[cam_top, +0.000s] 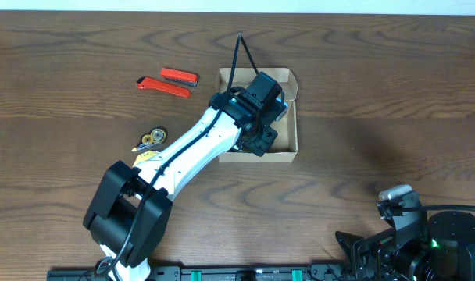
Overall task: Pack container
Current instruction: 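Place the white tape roll inside the green tape in the box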
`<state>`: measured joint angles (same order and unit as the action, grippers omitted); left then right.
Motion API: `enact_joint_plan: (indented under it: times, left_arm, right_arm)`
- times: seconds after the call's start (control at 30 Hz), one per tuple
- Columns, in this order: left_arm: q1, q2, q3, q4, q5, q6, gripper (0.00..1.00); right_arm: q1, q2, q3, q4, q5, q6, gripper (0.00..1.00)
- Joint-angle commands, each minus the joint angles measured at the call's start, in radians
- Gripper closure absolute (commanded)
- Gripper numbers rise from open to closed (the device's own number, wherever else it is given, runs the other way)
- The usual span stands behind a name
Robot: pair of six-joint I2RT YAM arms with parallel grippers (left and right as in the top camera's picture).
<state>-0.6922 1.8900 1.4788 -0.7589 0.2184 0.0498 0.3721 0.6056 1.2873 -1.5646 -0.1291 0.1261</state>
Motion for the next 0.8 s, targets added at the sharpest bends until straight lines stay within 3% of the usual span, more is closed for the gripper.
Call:
enact_joint_plan:
  times: [0.0,0.13,0.27,0.4,0.53,0.7,0.73,0.77]
  left_arm:
    - [-0.004,0.002,-0.010,-0.004,0.007,0.011,0.62]
    - [-0.001,-0.020,0.023,-0.021,-0.023,0.018,0.61]
    - [0.002,-0.079,0.126,-0.080,-0.210,0.016,0.60]
    - [0.051,-0.146,0.178,-0.092,-0.409,-0.054,0.52]
    - [0.182,-0.183,0.179,-0.121,-0.382,-0.132,0.55]
    - [0.378,-0.185,0.178,-0.235,-0.216,-0.126,0.60]
    - [0.408,-0.185,0.178,-0.265,-0.200,-0.125,0.62]
    - [0.434,-0.186,0.177,-0.293,-0.199,-0.125,0.72]
  right_arm:
    - [0.011,-0.003,0.001,0.000,0.010,0.011,0.01]
    - [0.011,-0.003,0.001,0.000,0.010,0.011,0.01]
    - [0.011,-0.003,0.001,0.000,0.010,0.011,0.01]
    - [0.011,-0.003,0.001,0.000,0.010,0.011,0.01]
    - [0.011,-0.003,0.001,0.000,0.010,0.011,0.01]
    - [0.011,-0.003,0.001,0.000,0.010,0.011,0.01]
    - [0.011,-0.003,0.001,0.000,0.010,0.011,0.01]
    - [0.011,-0.003,0.001,0.000,0.010,0.011,0.01]
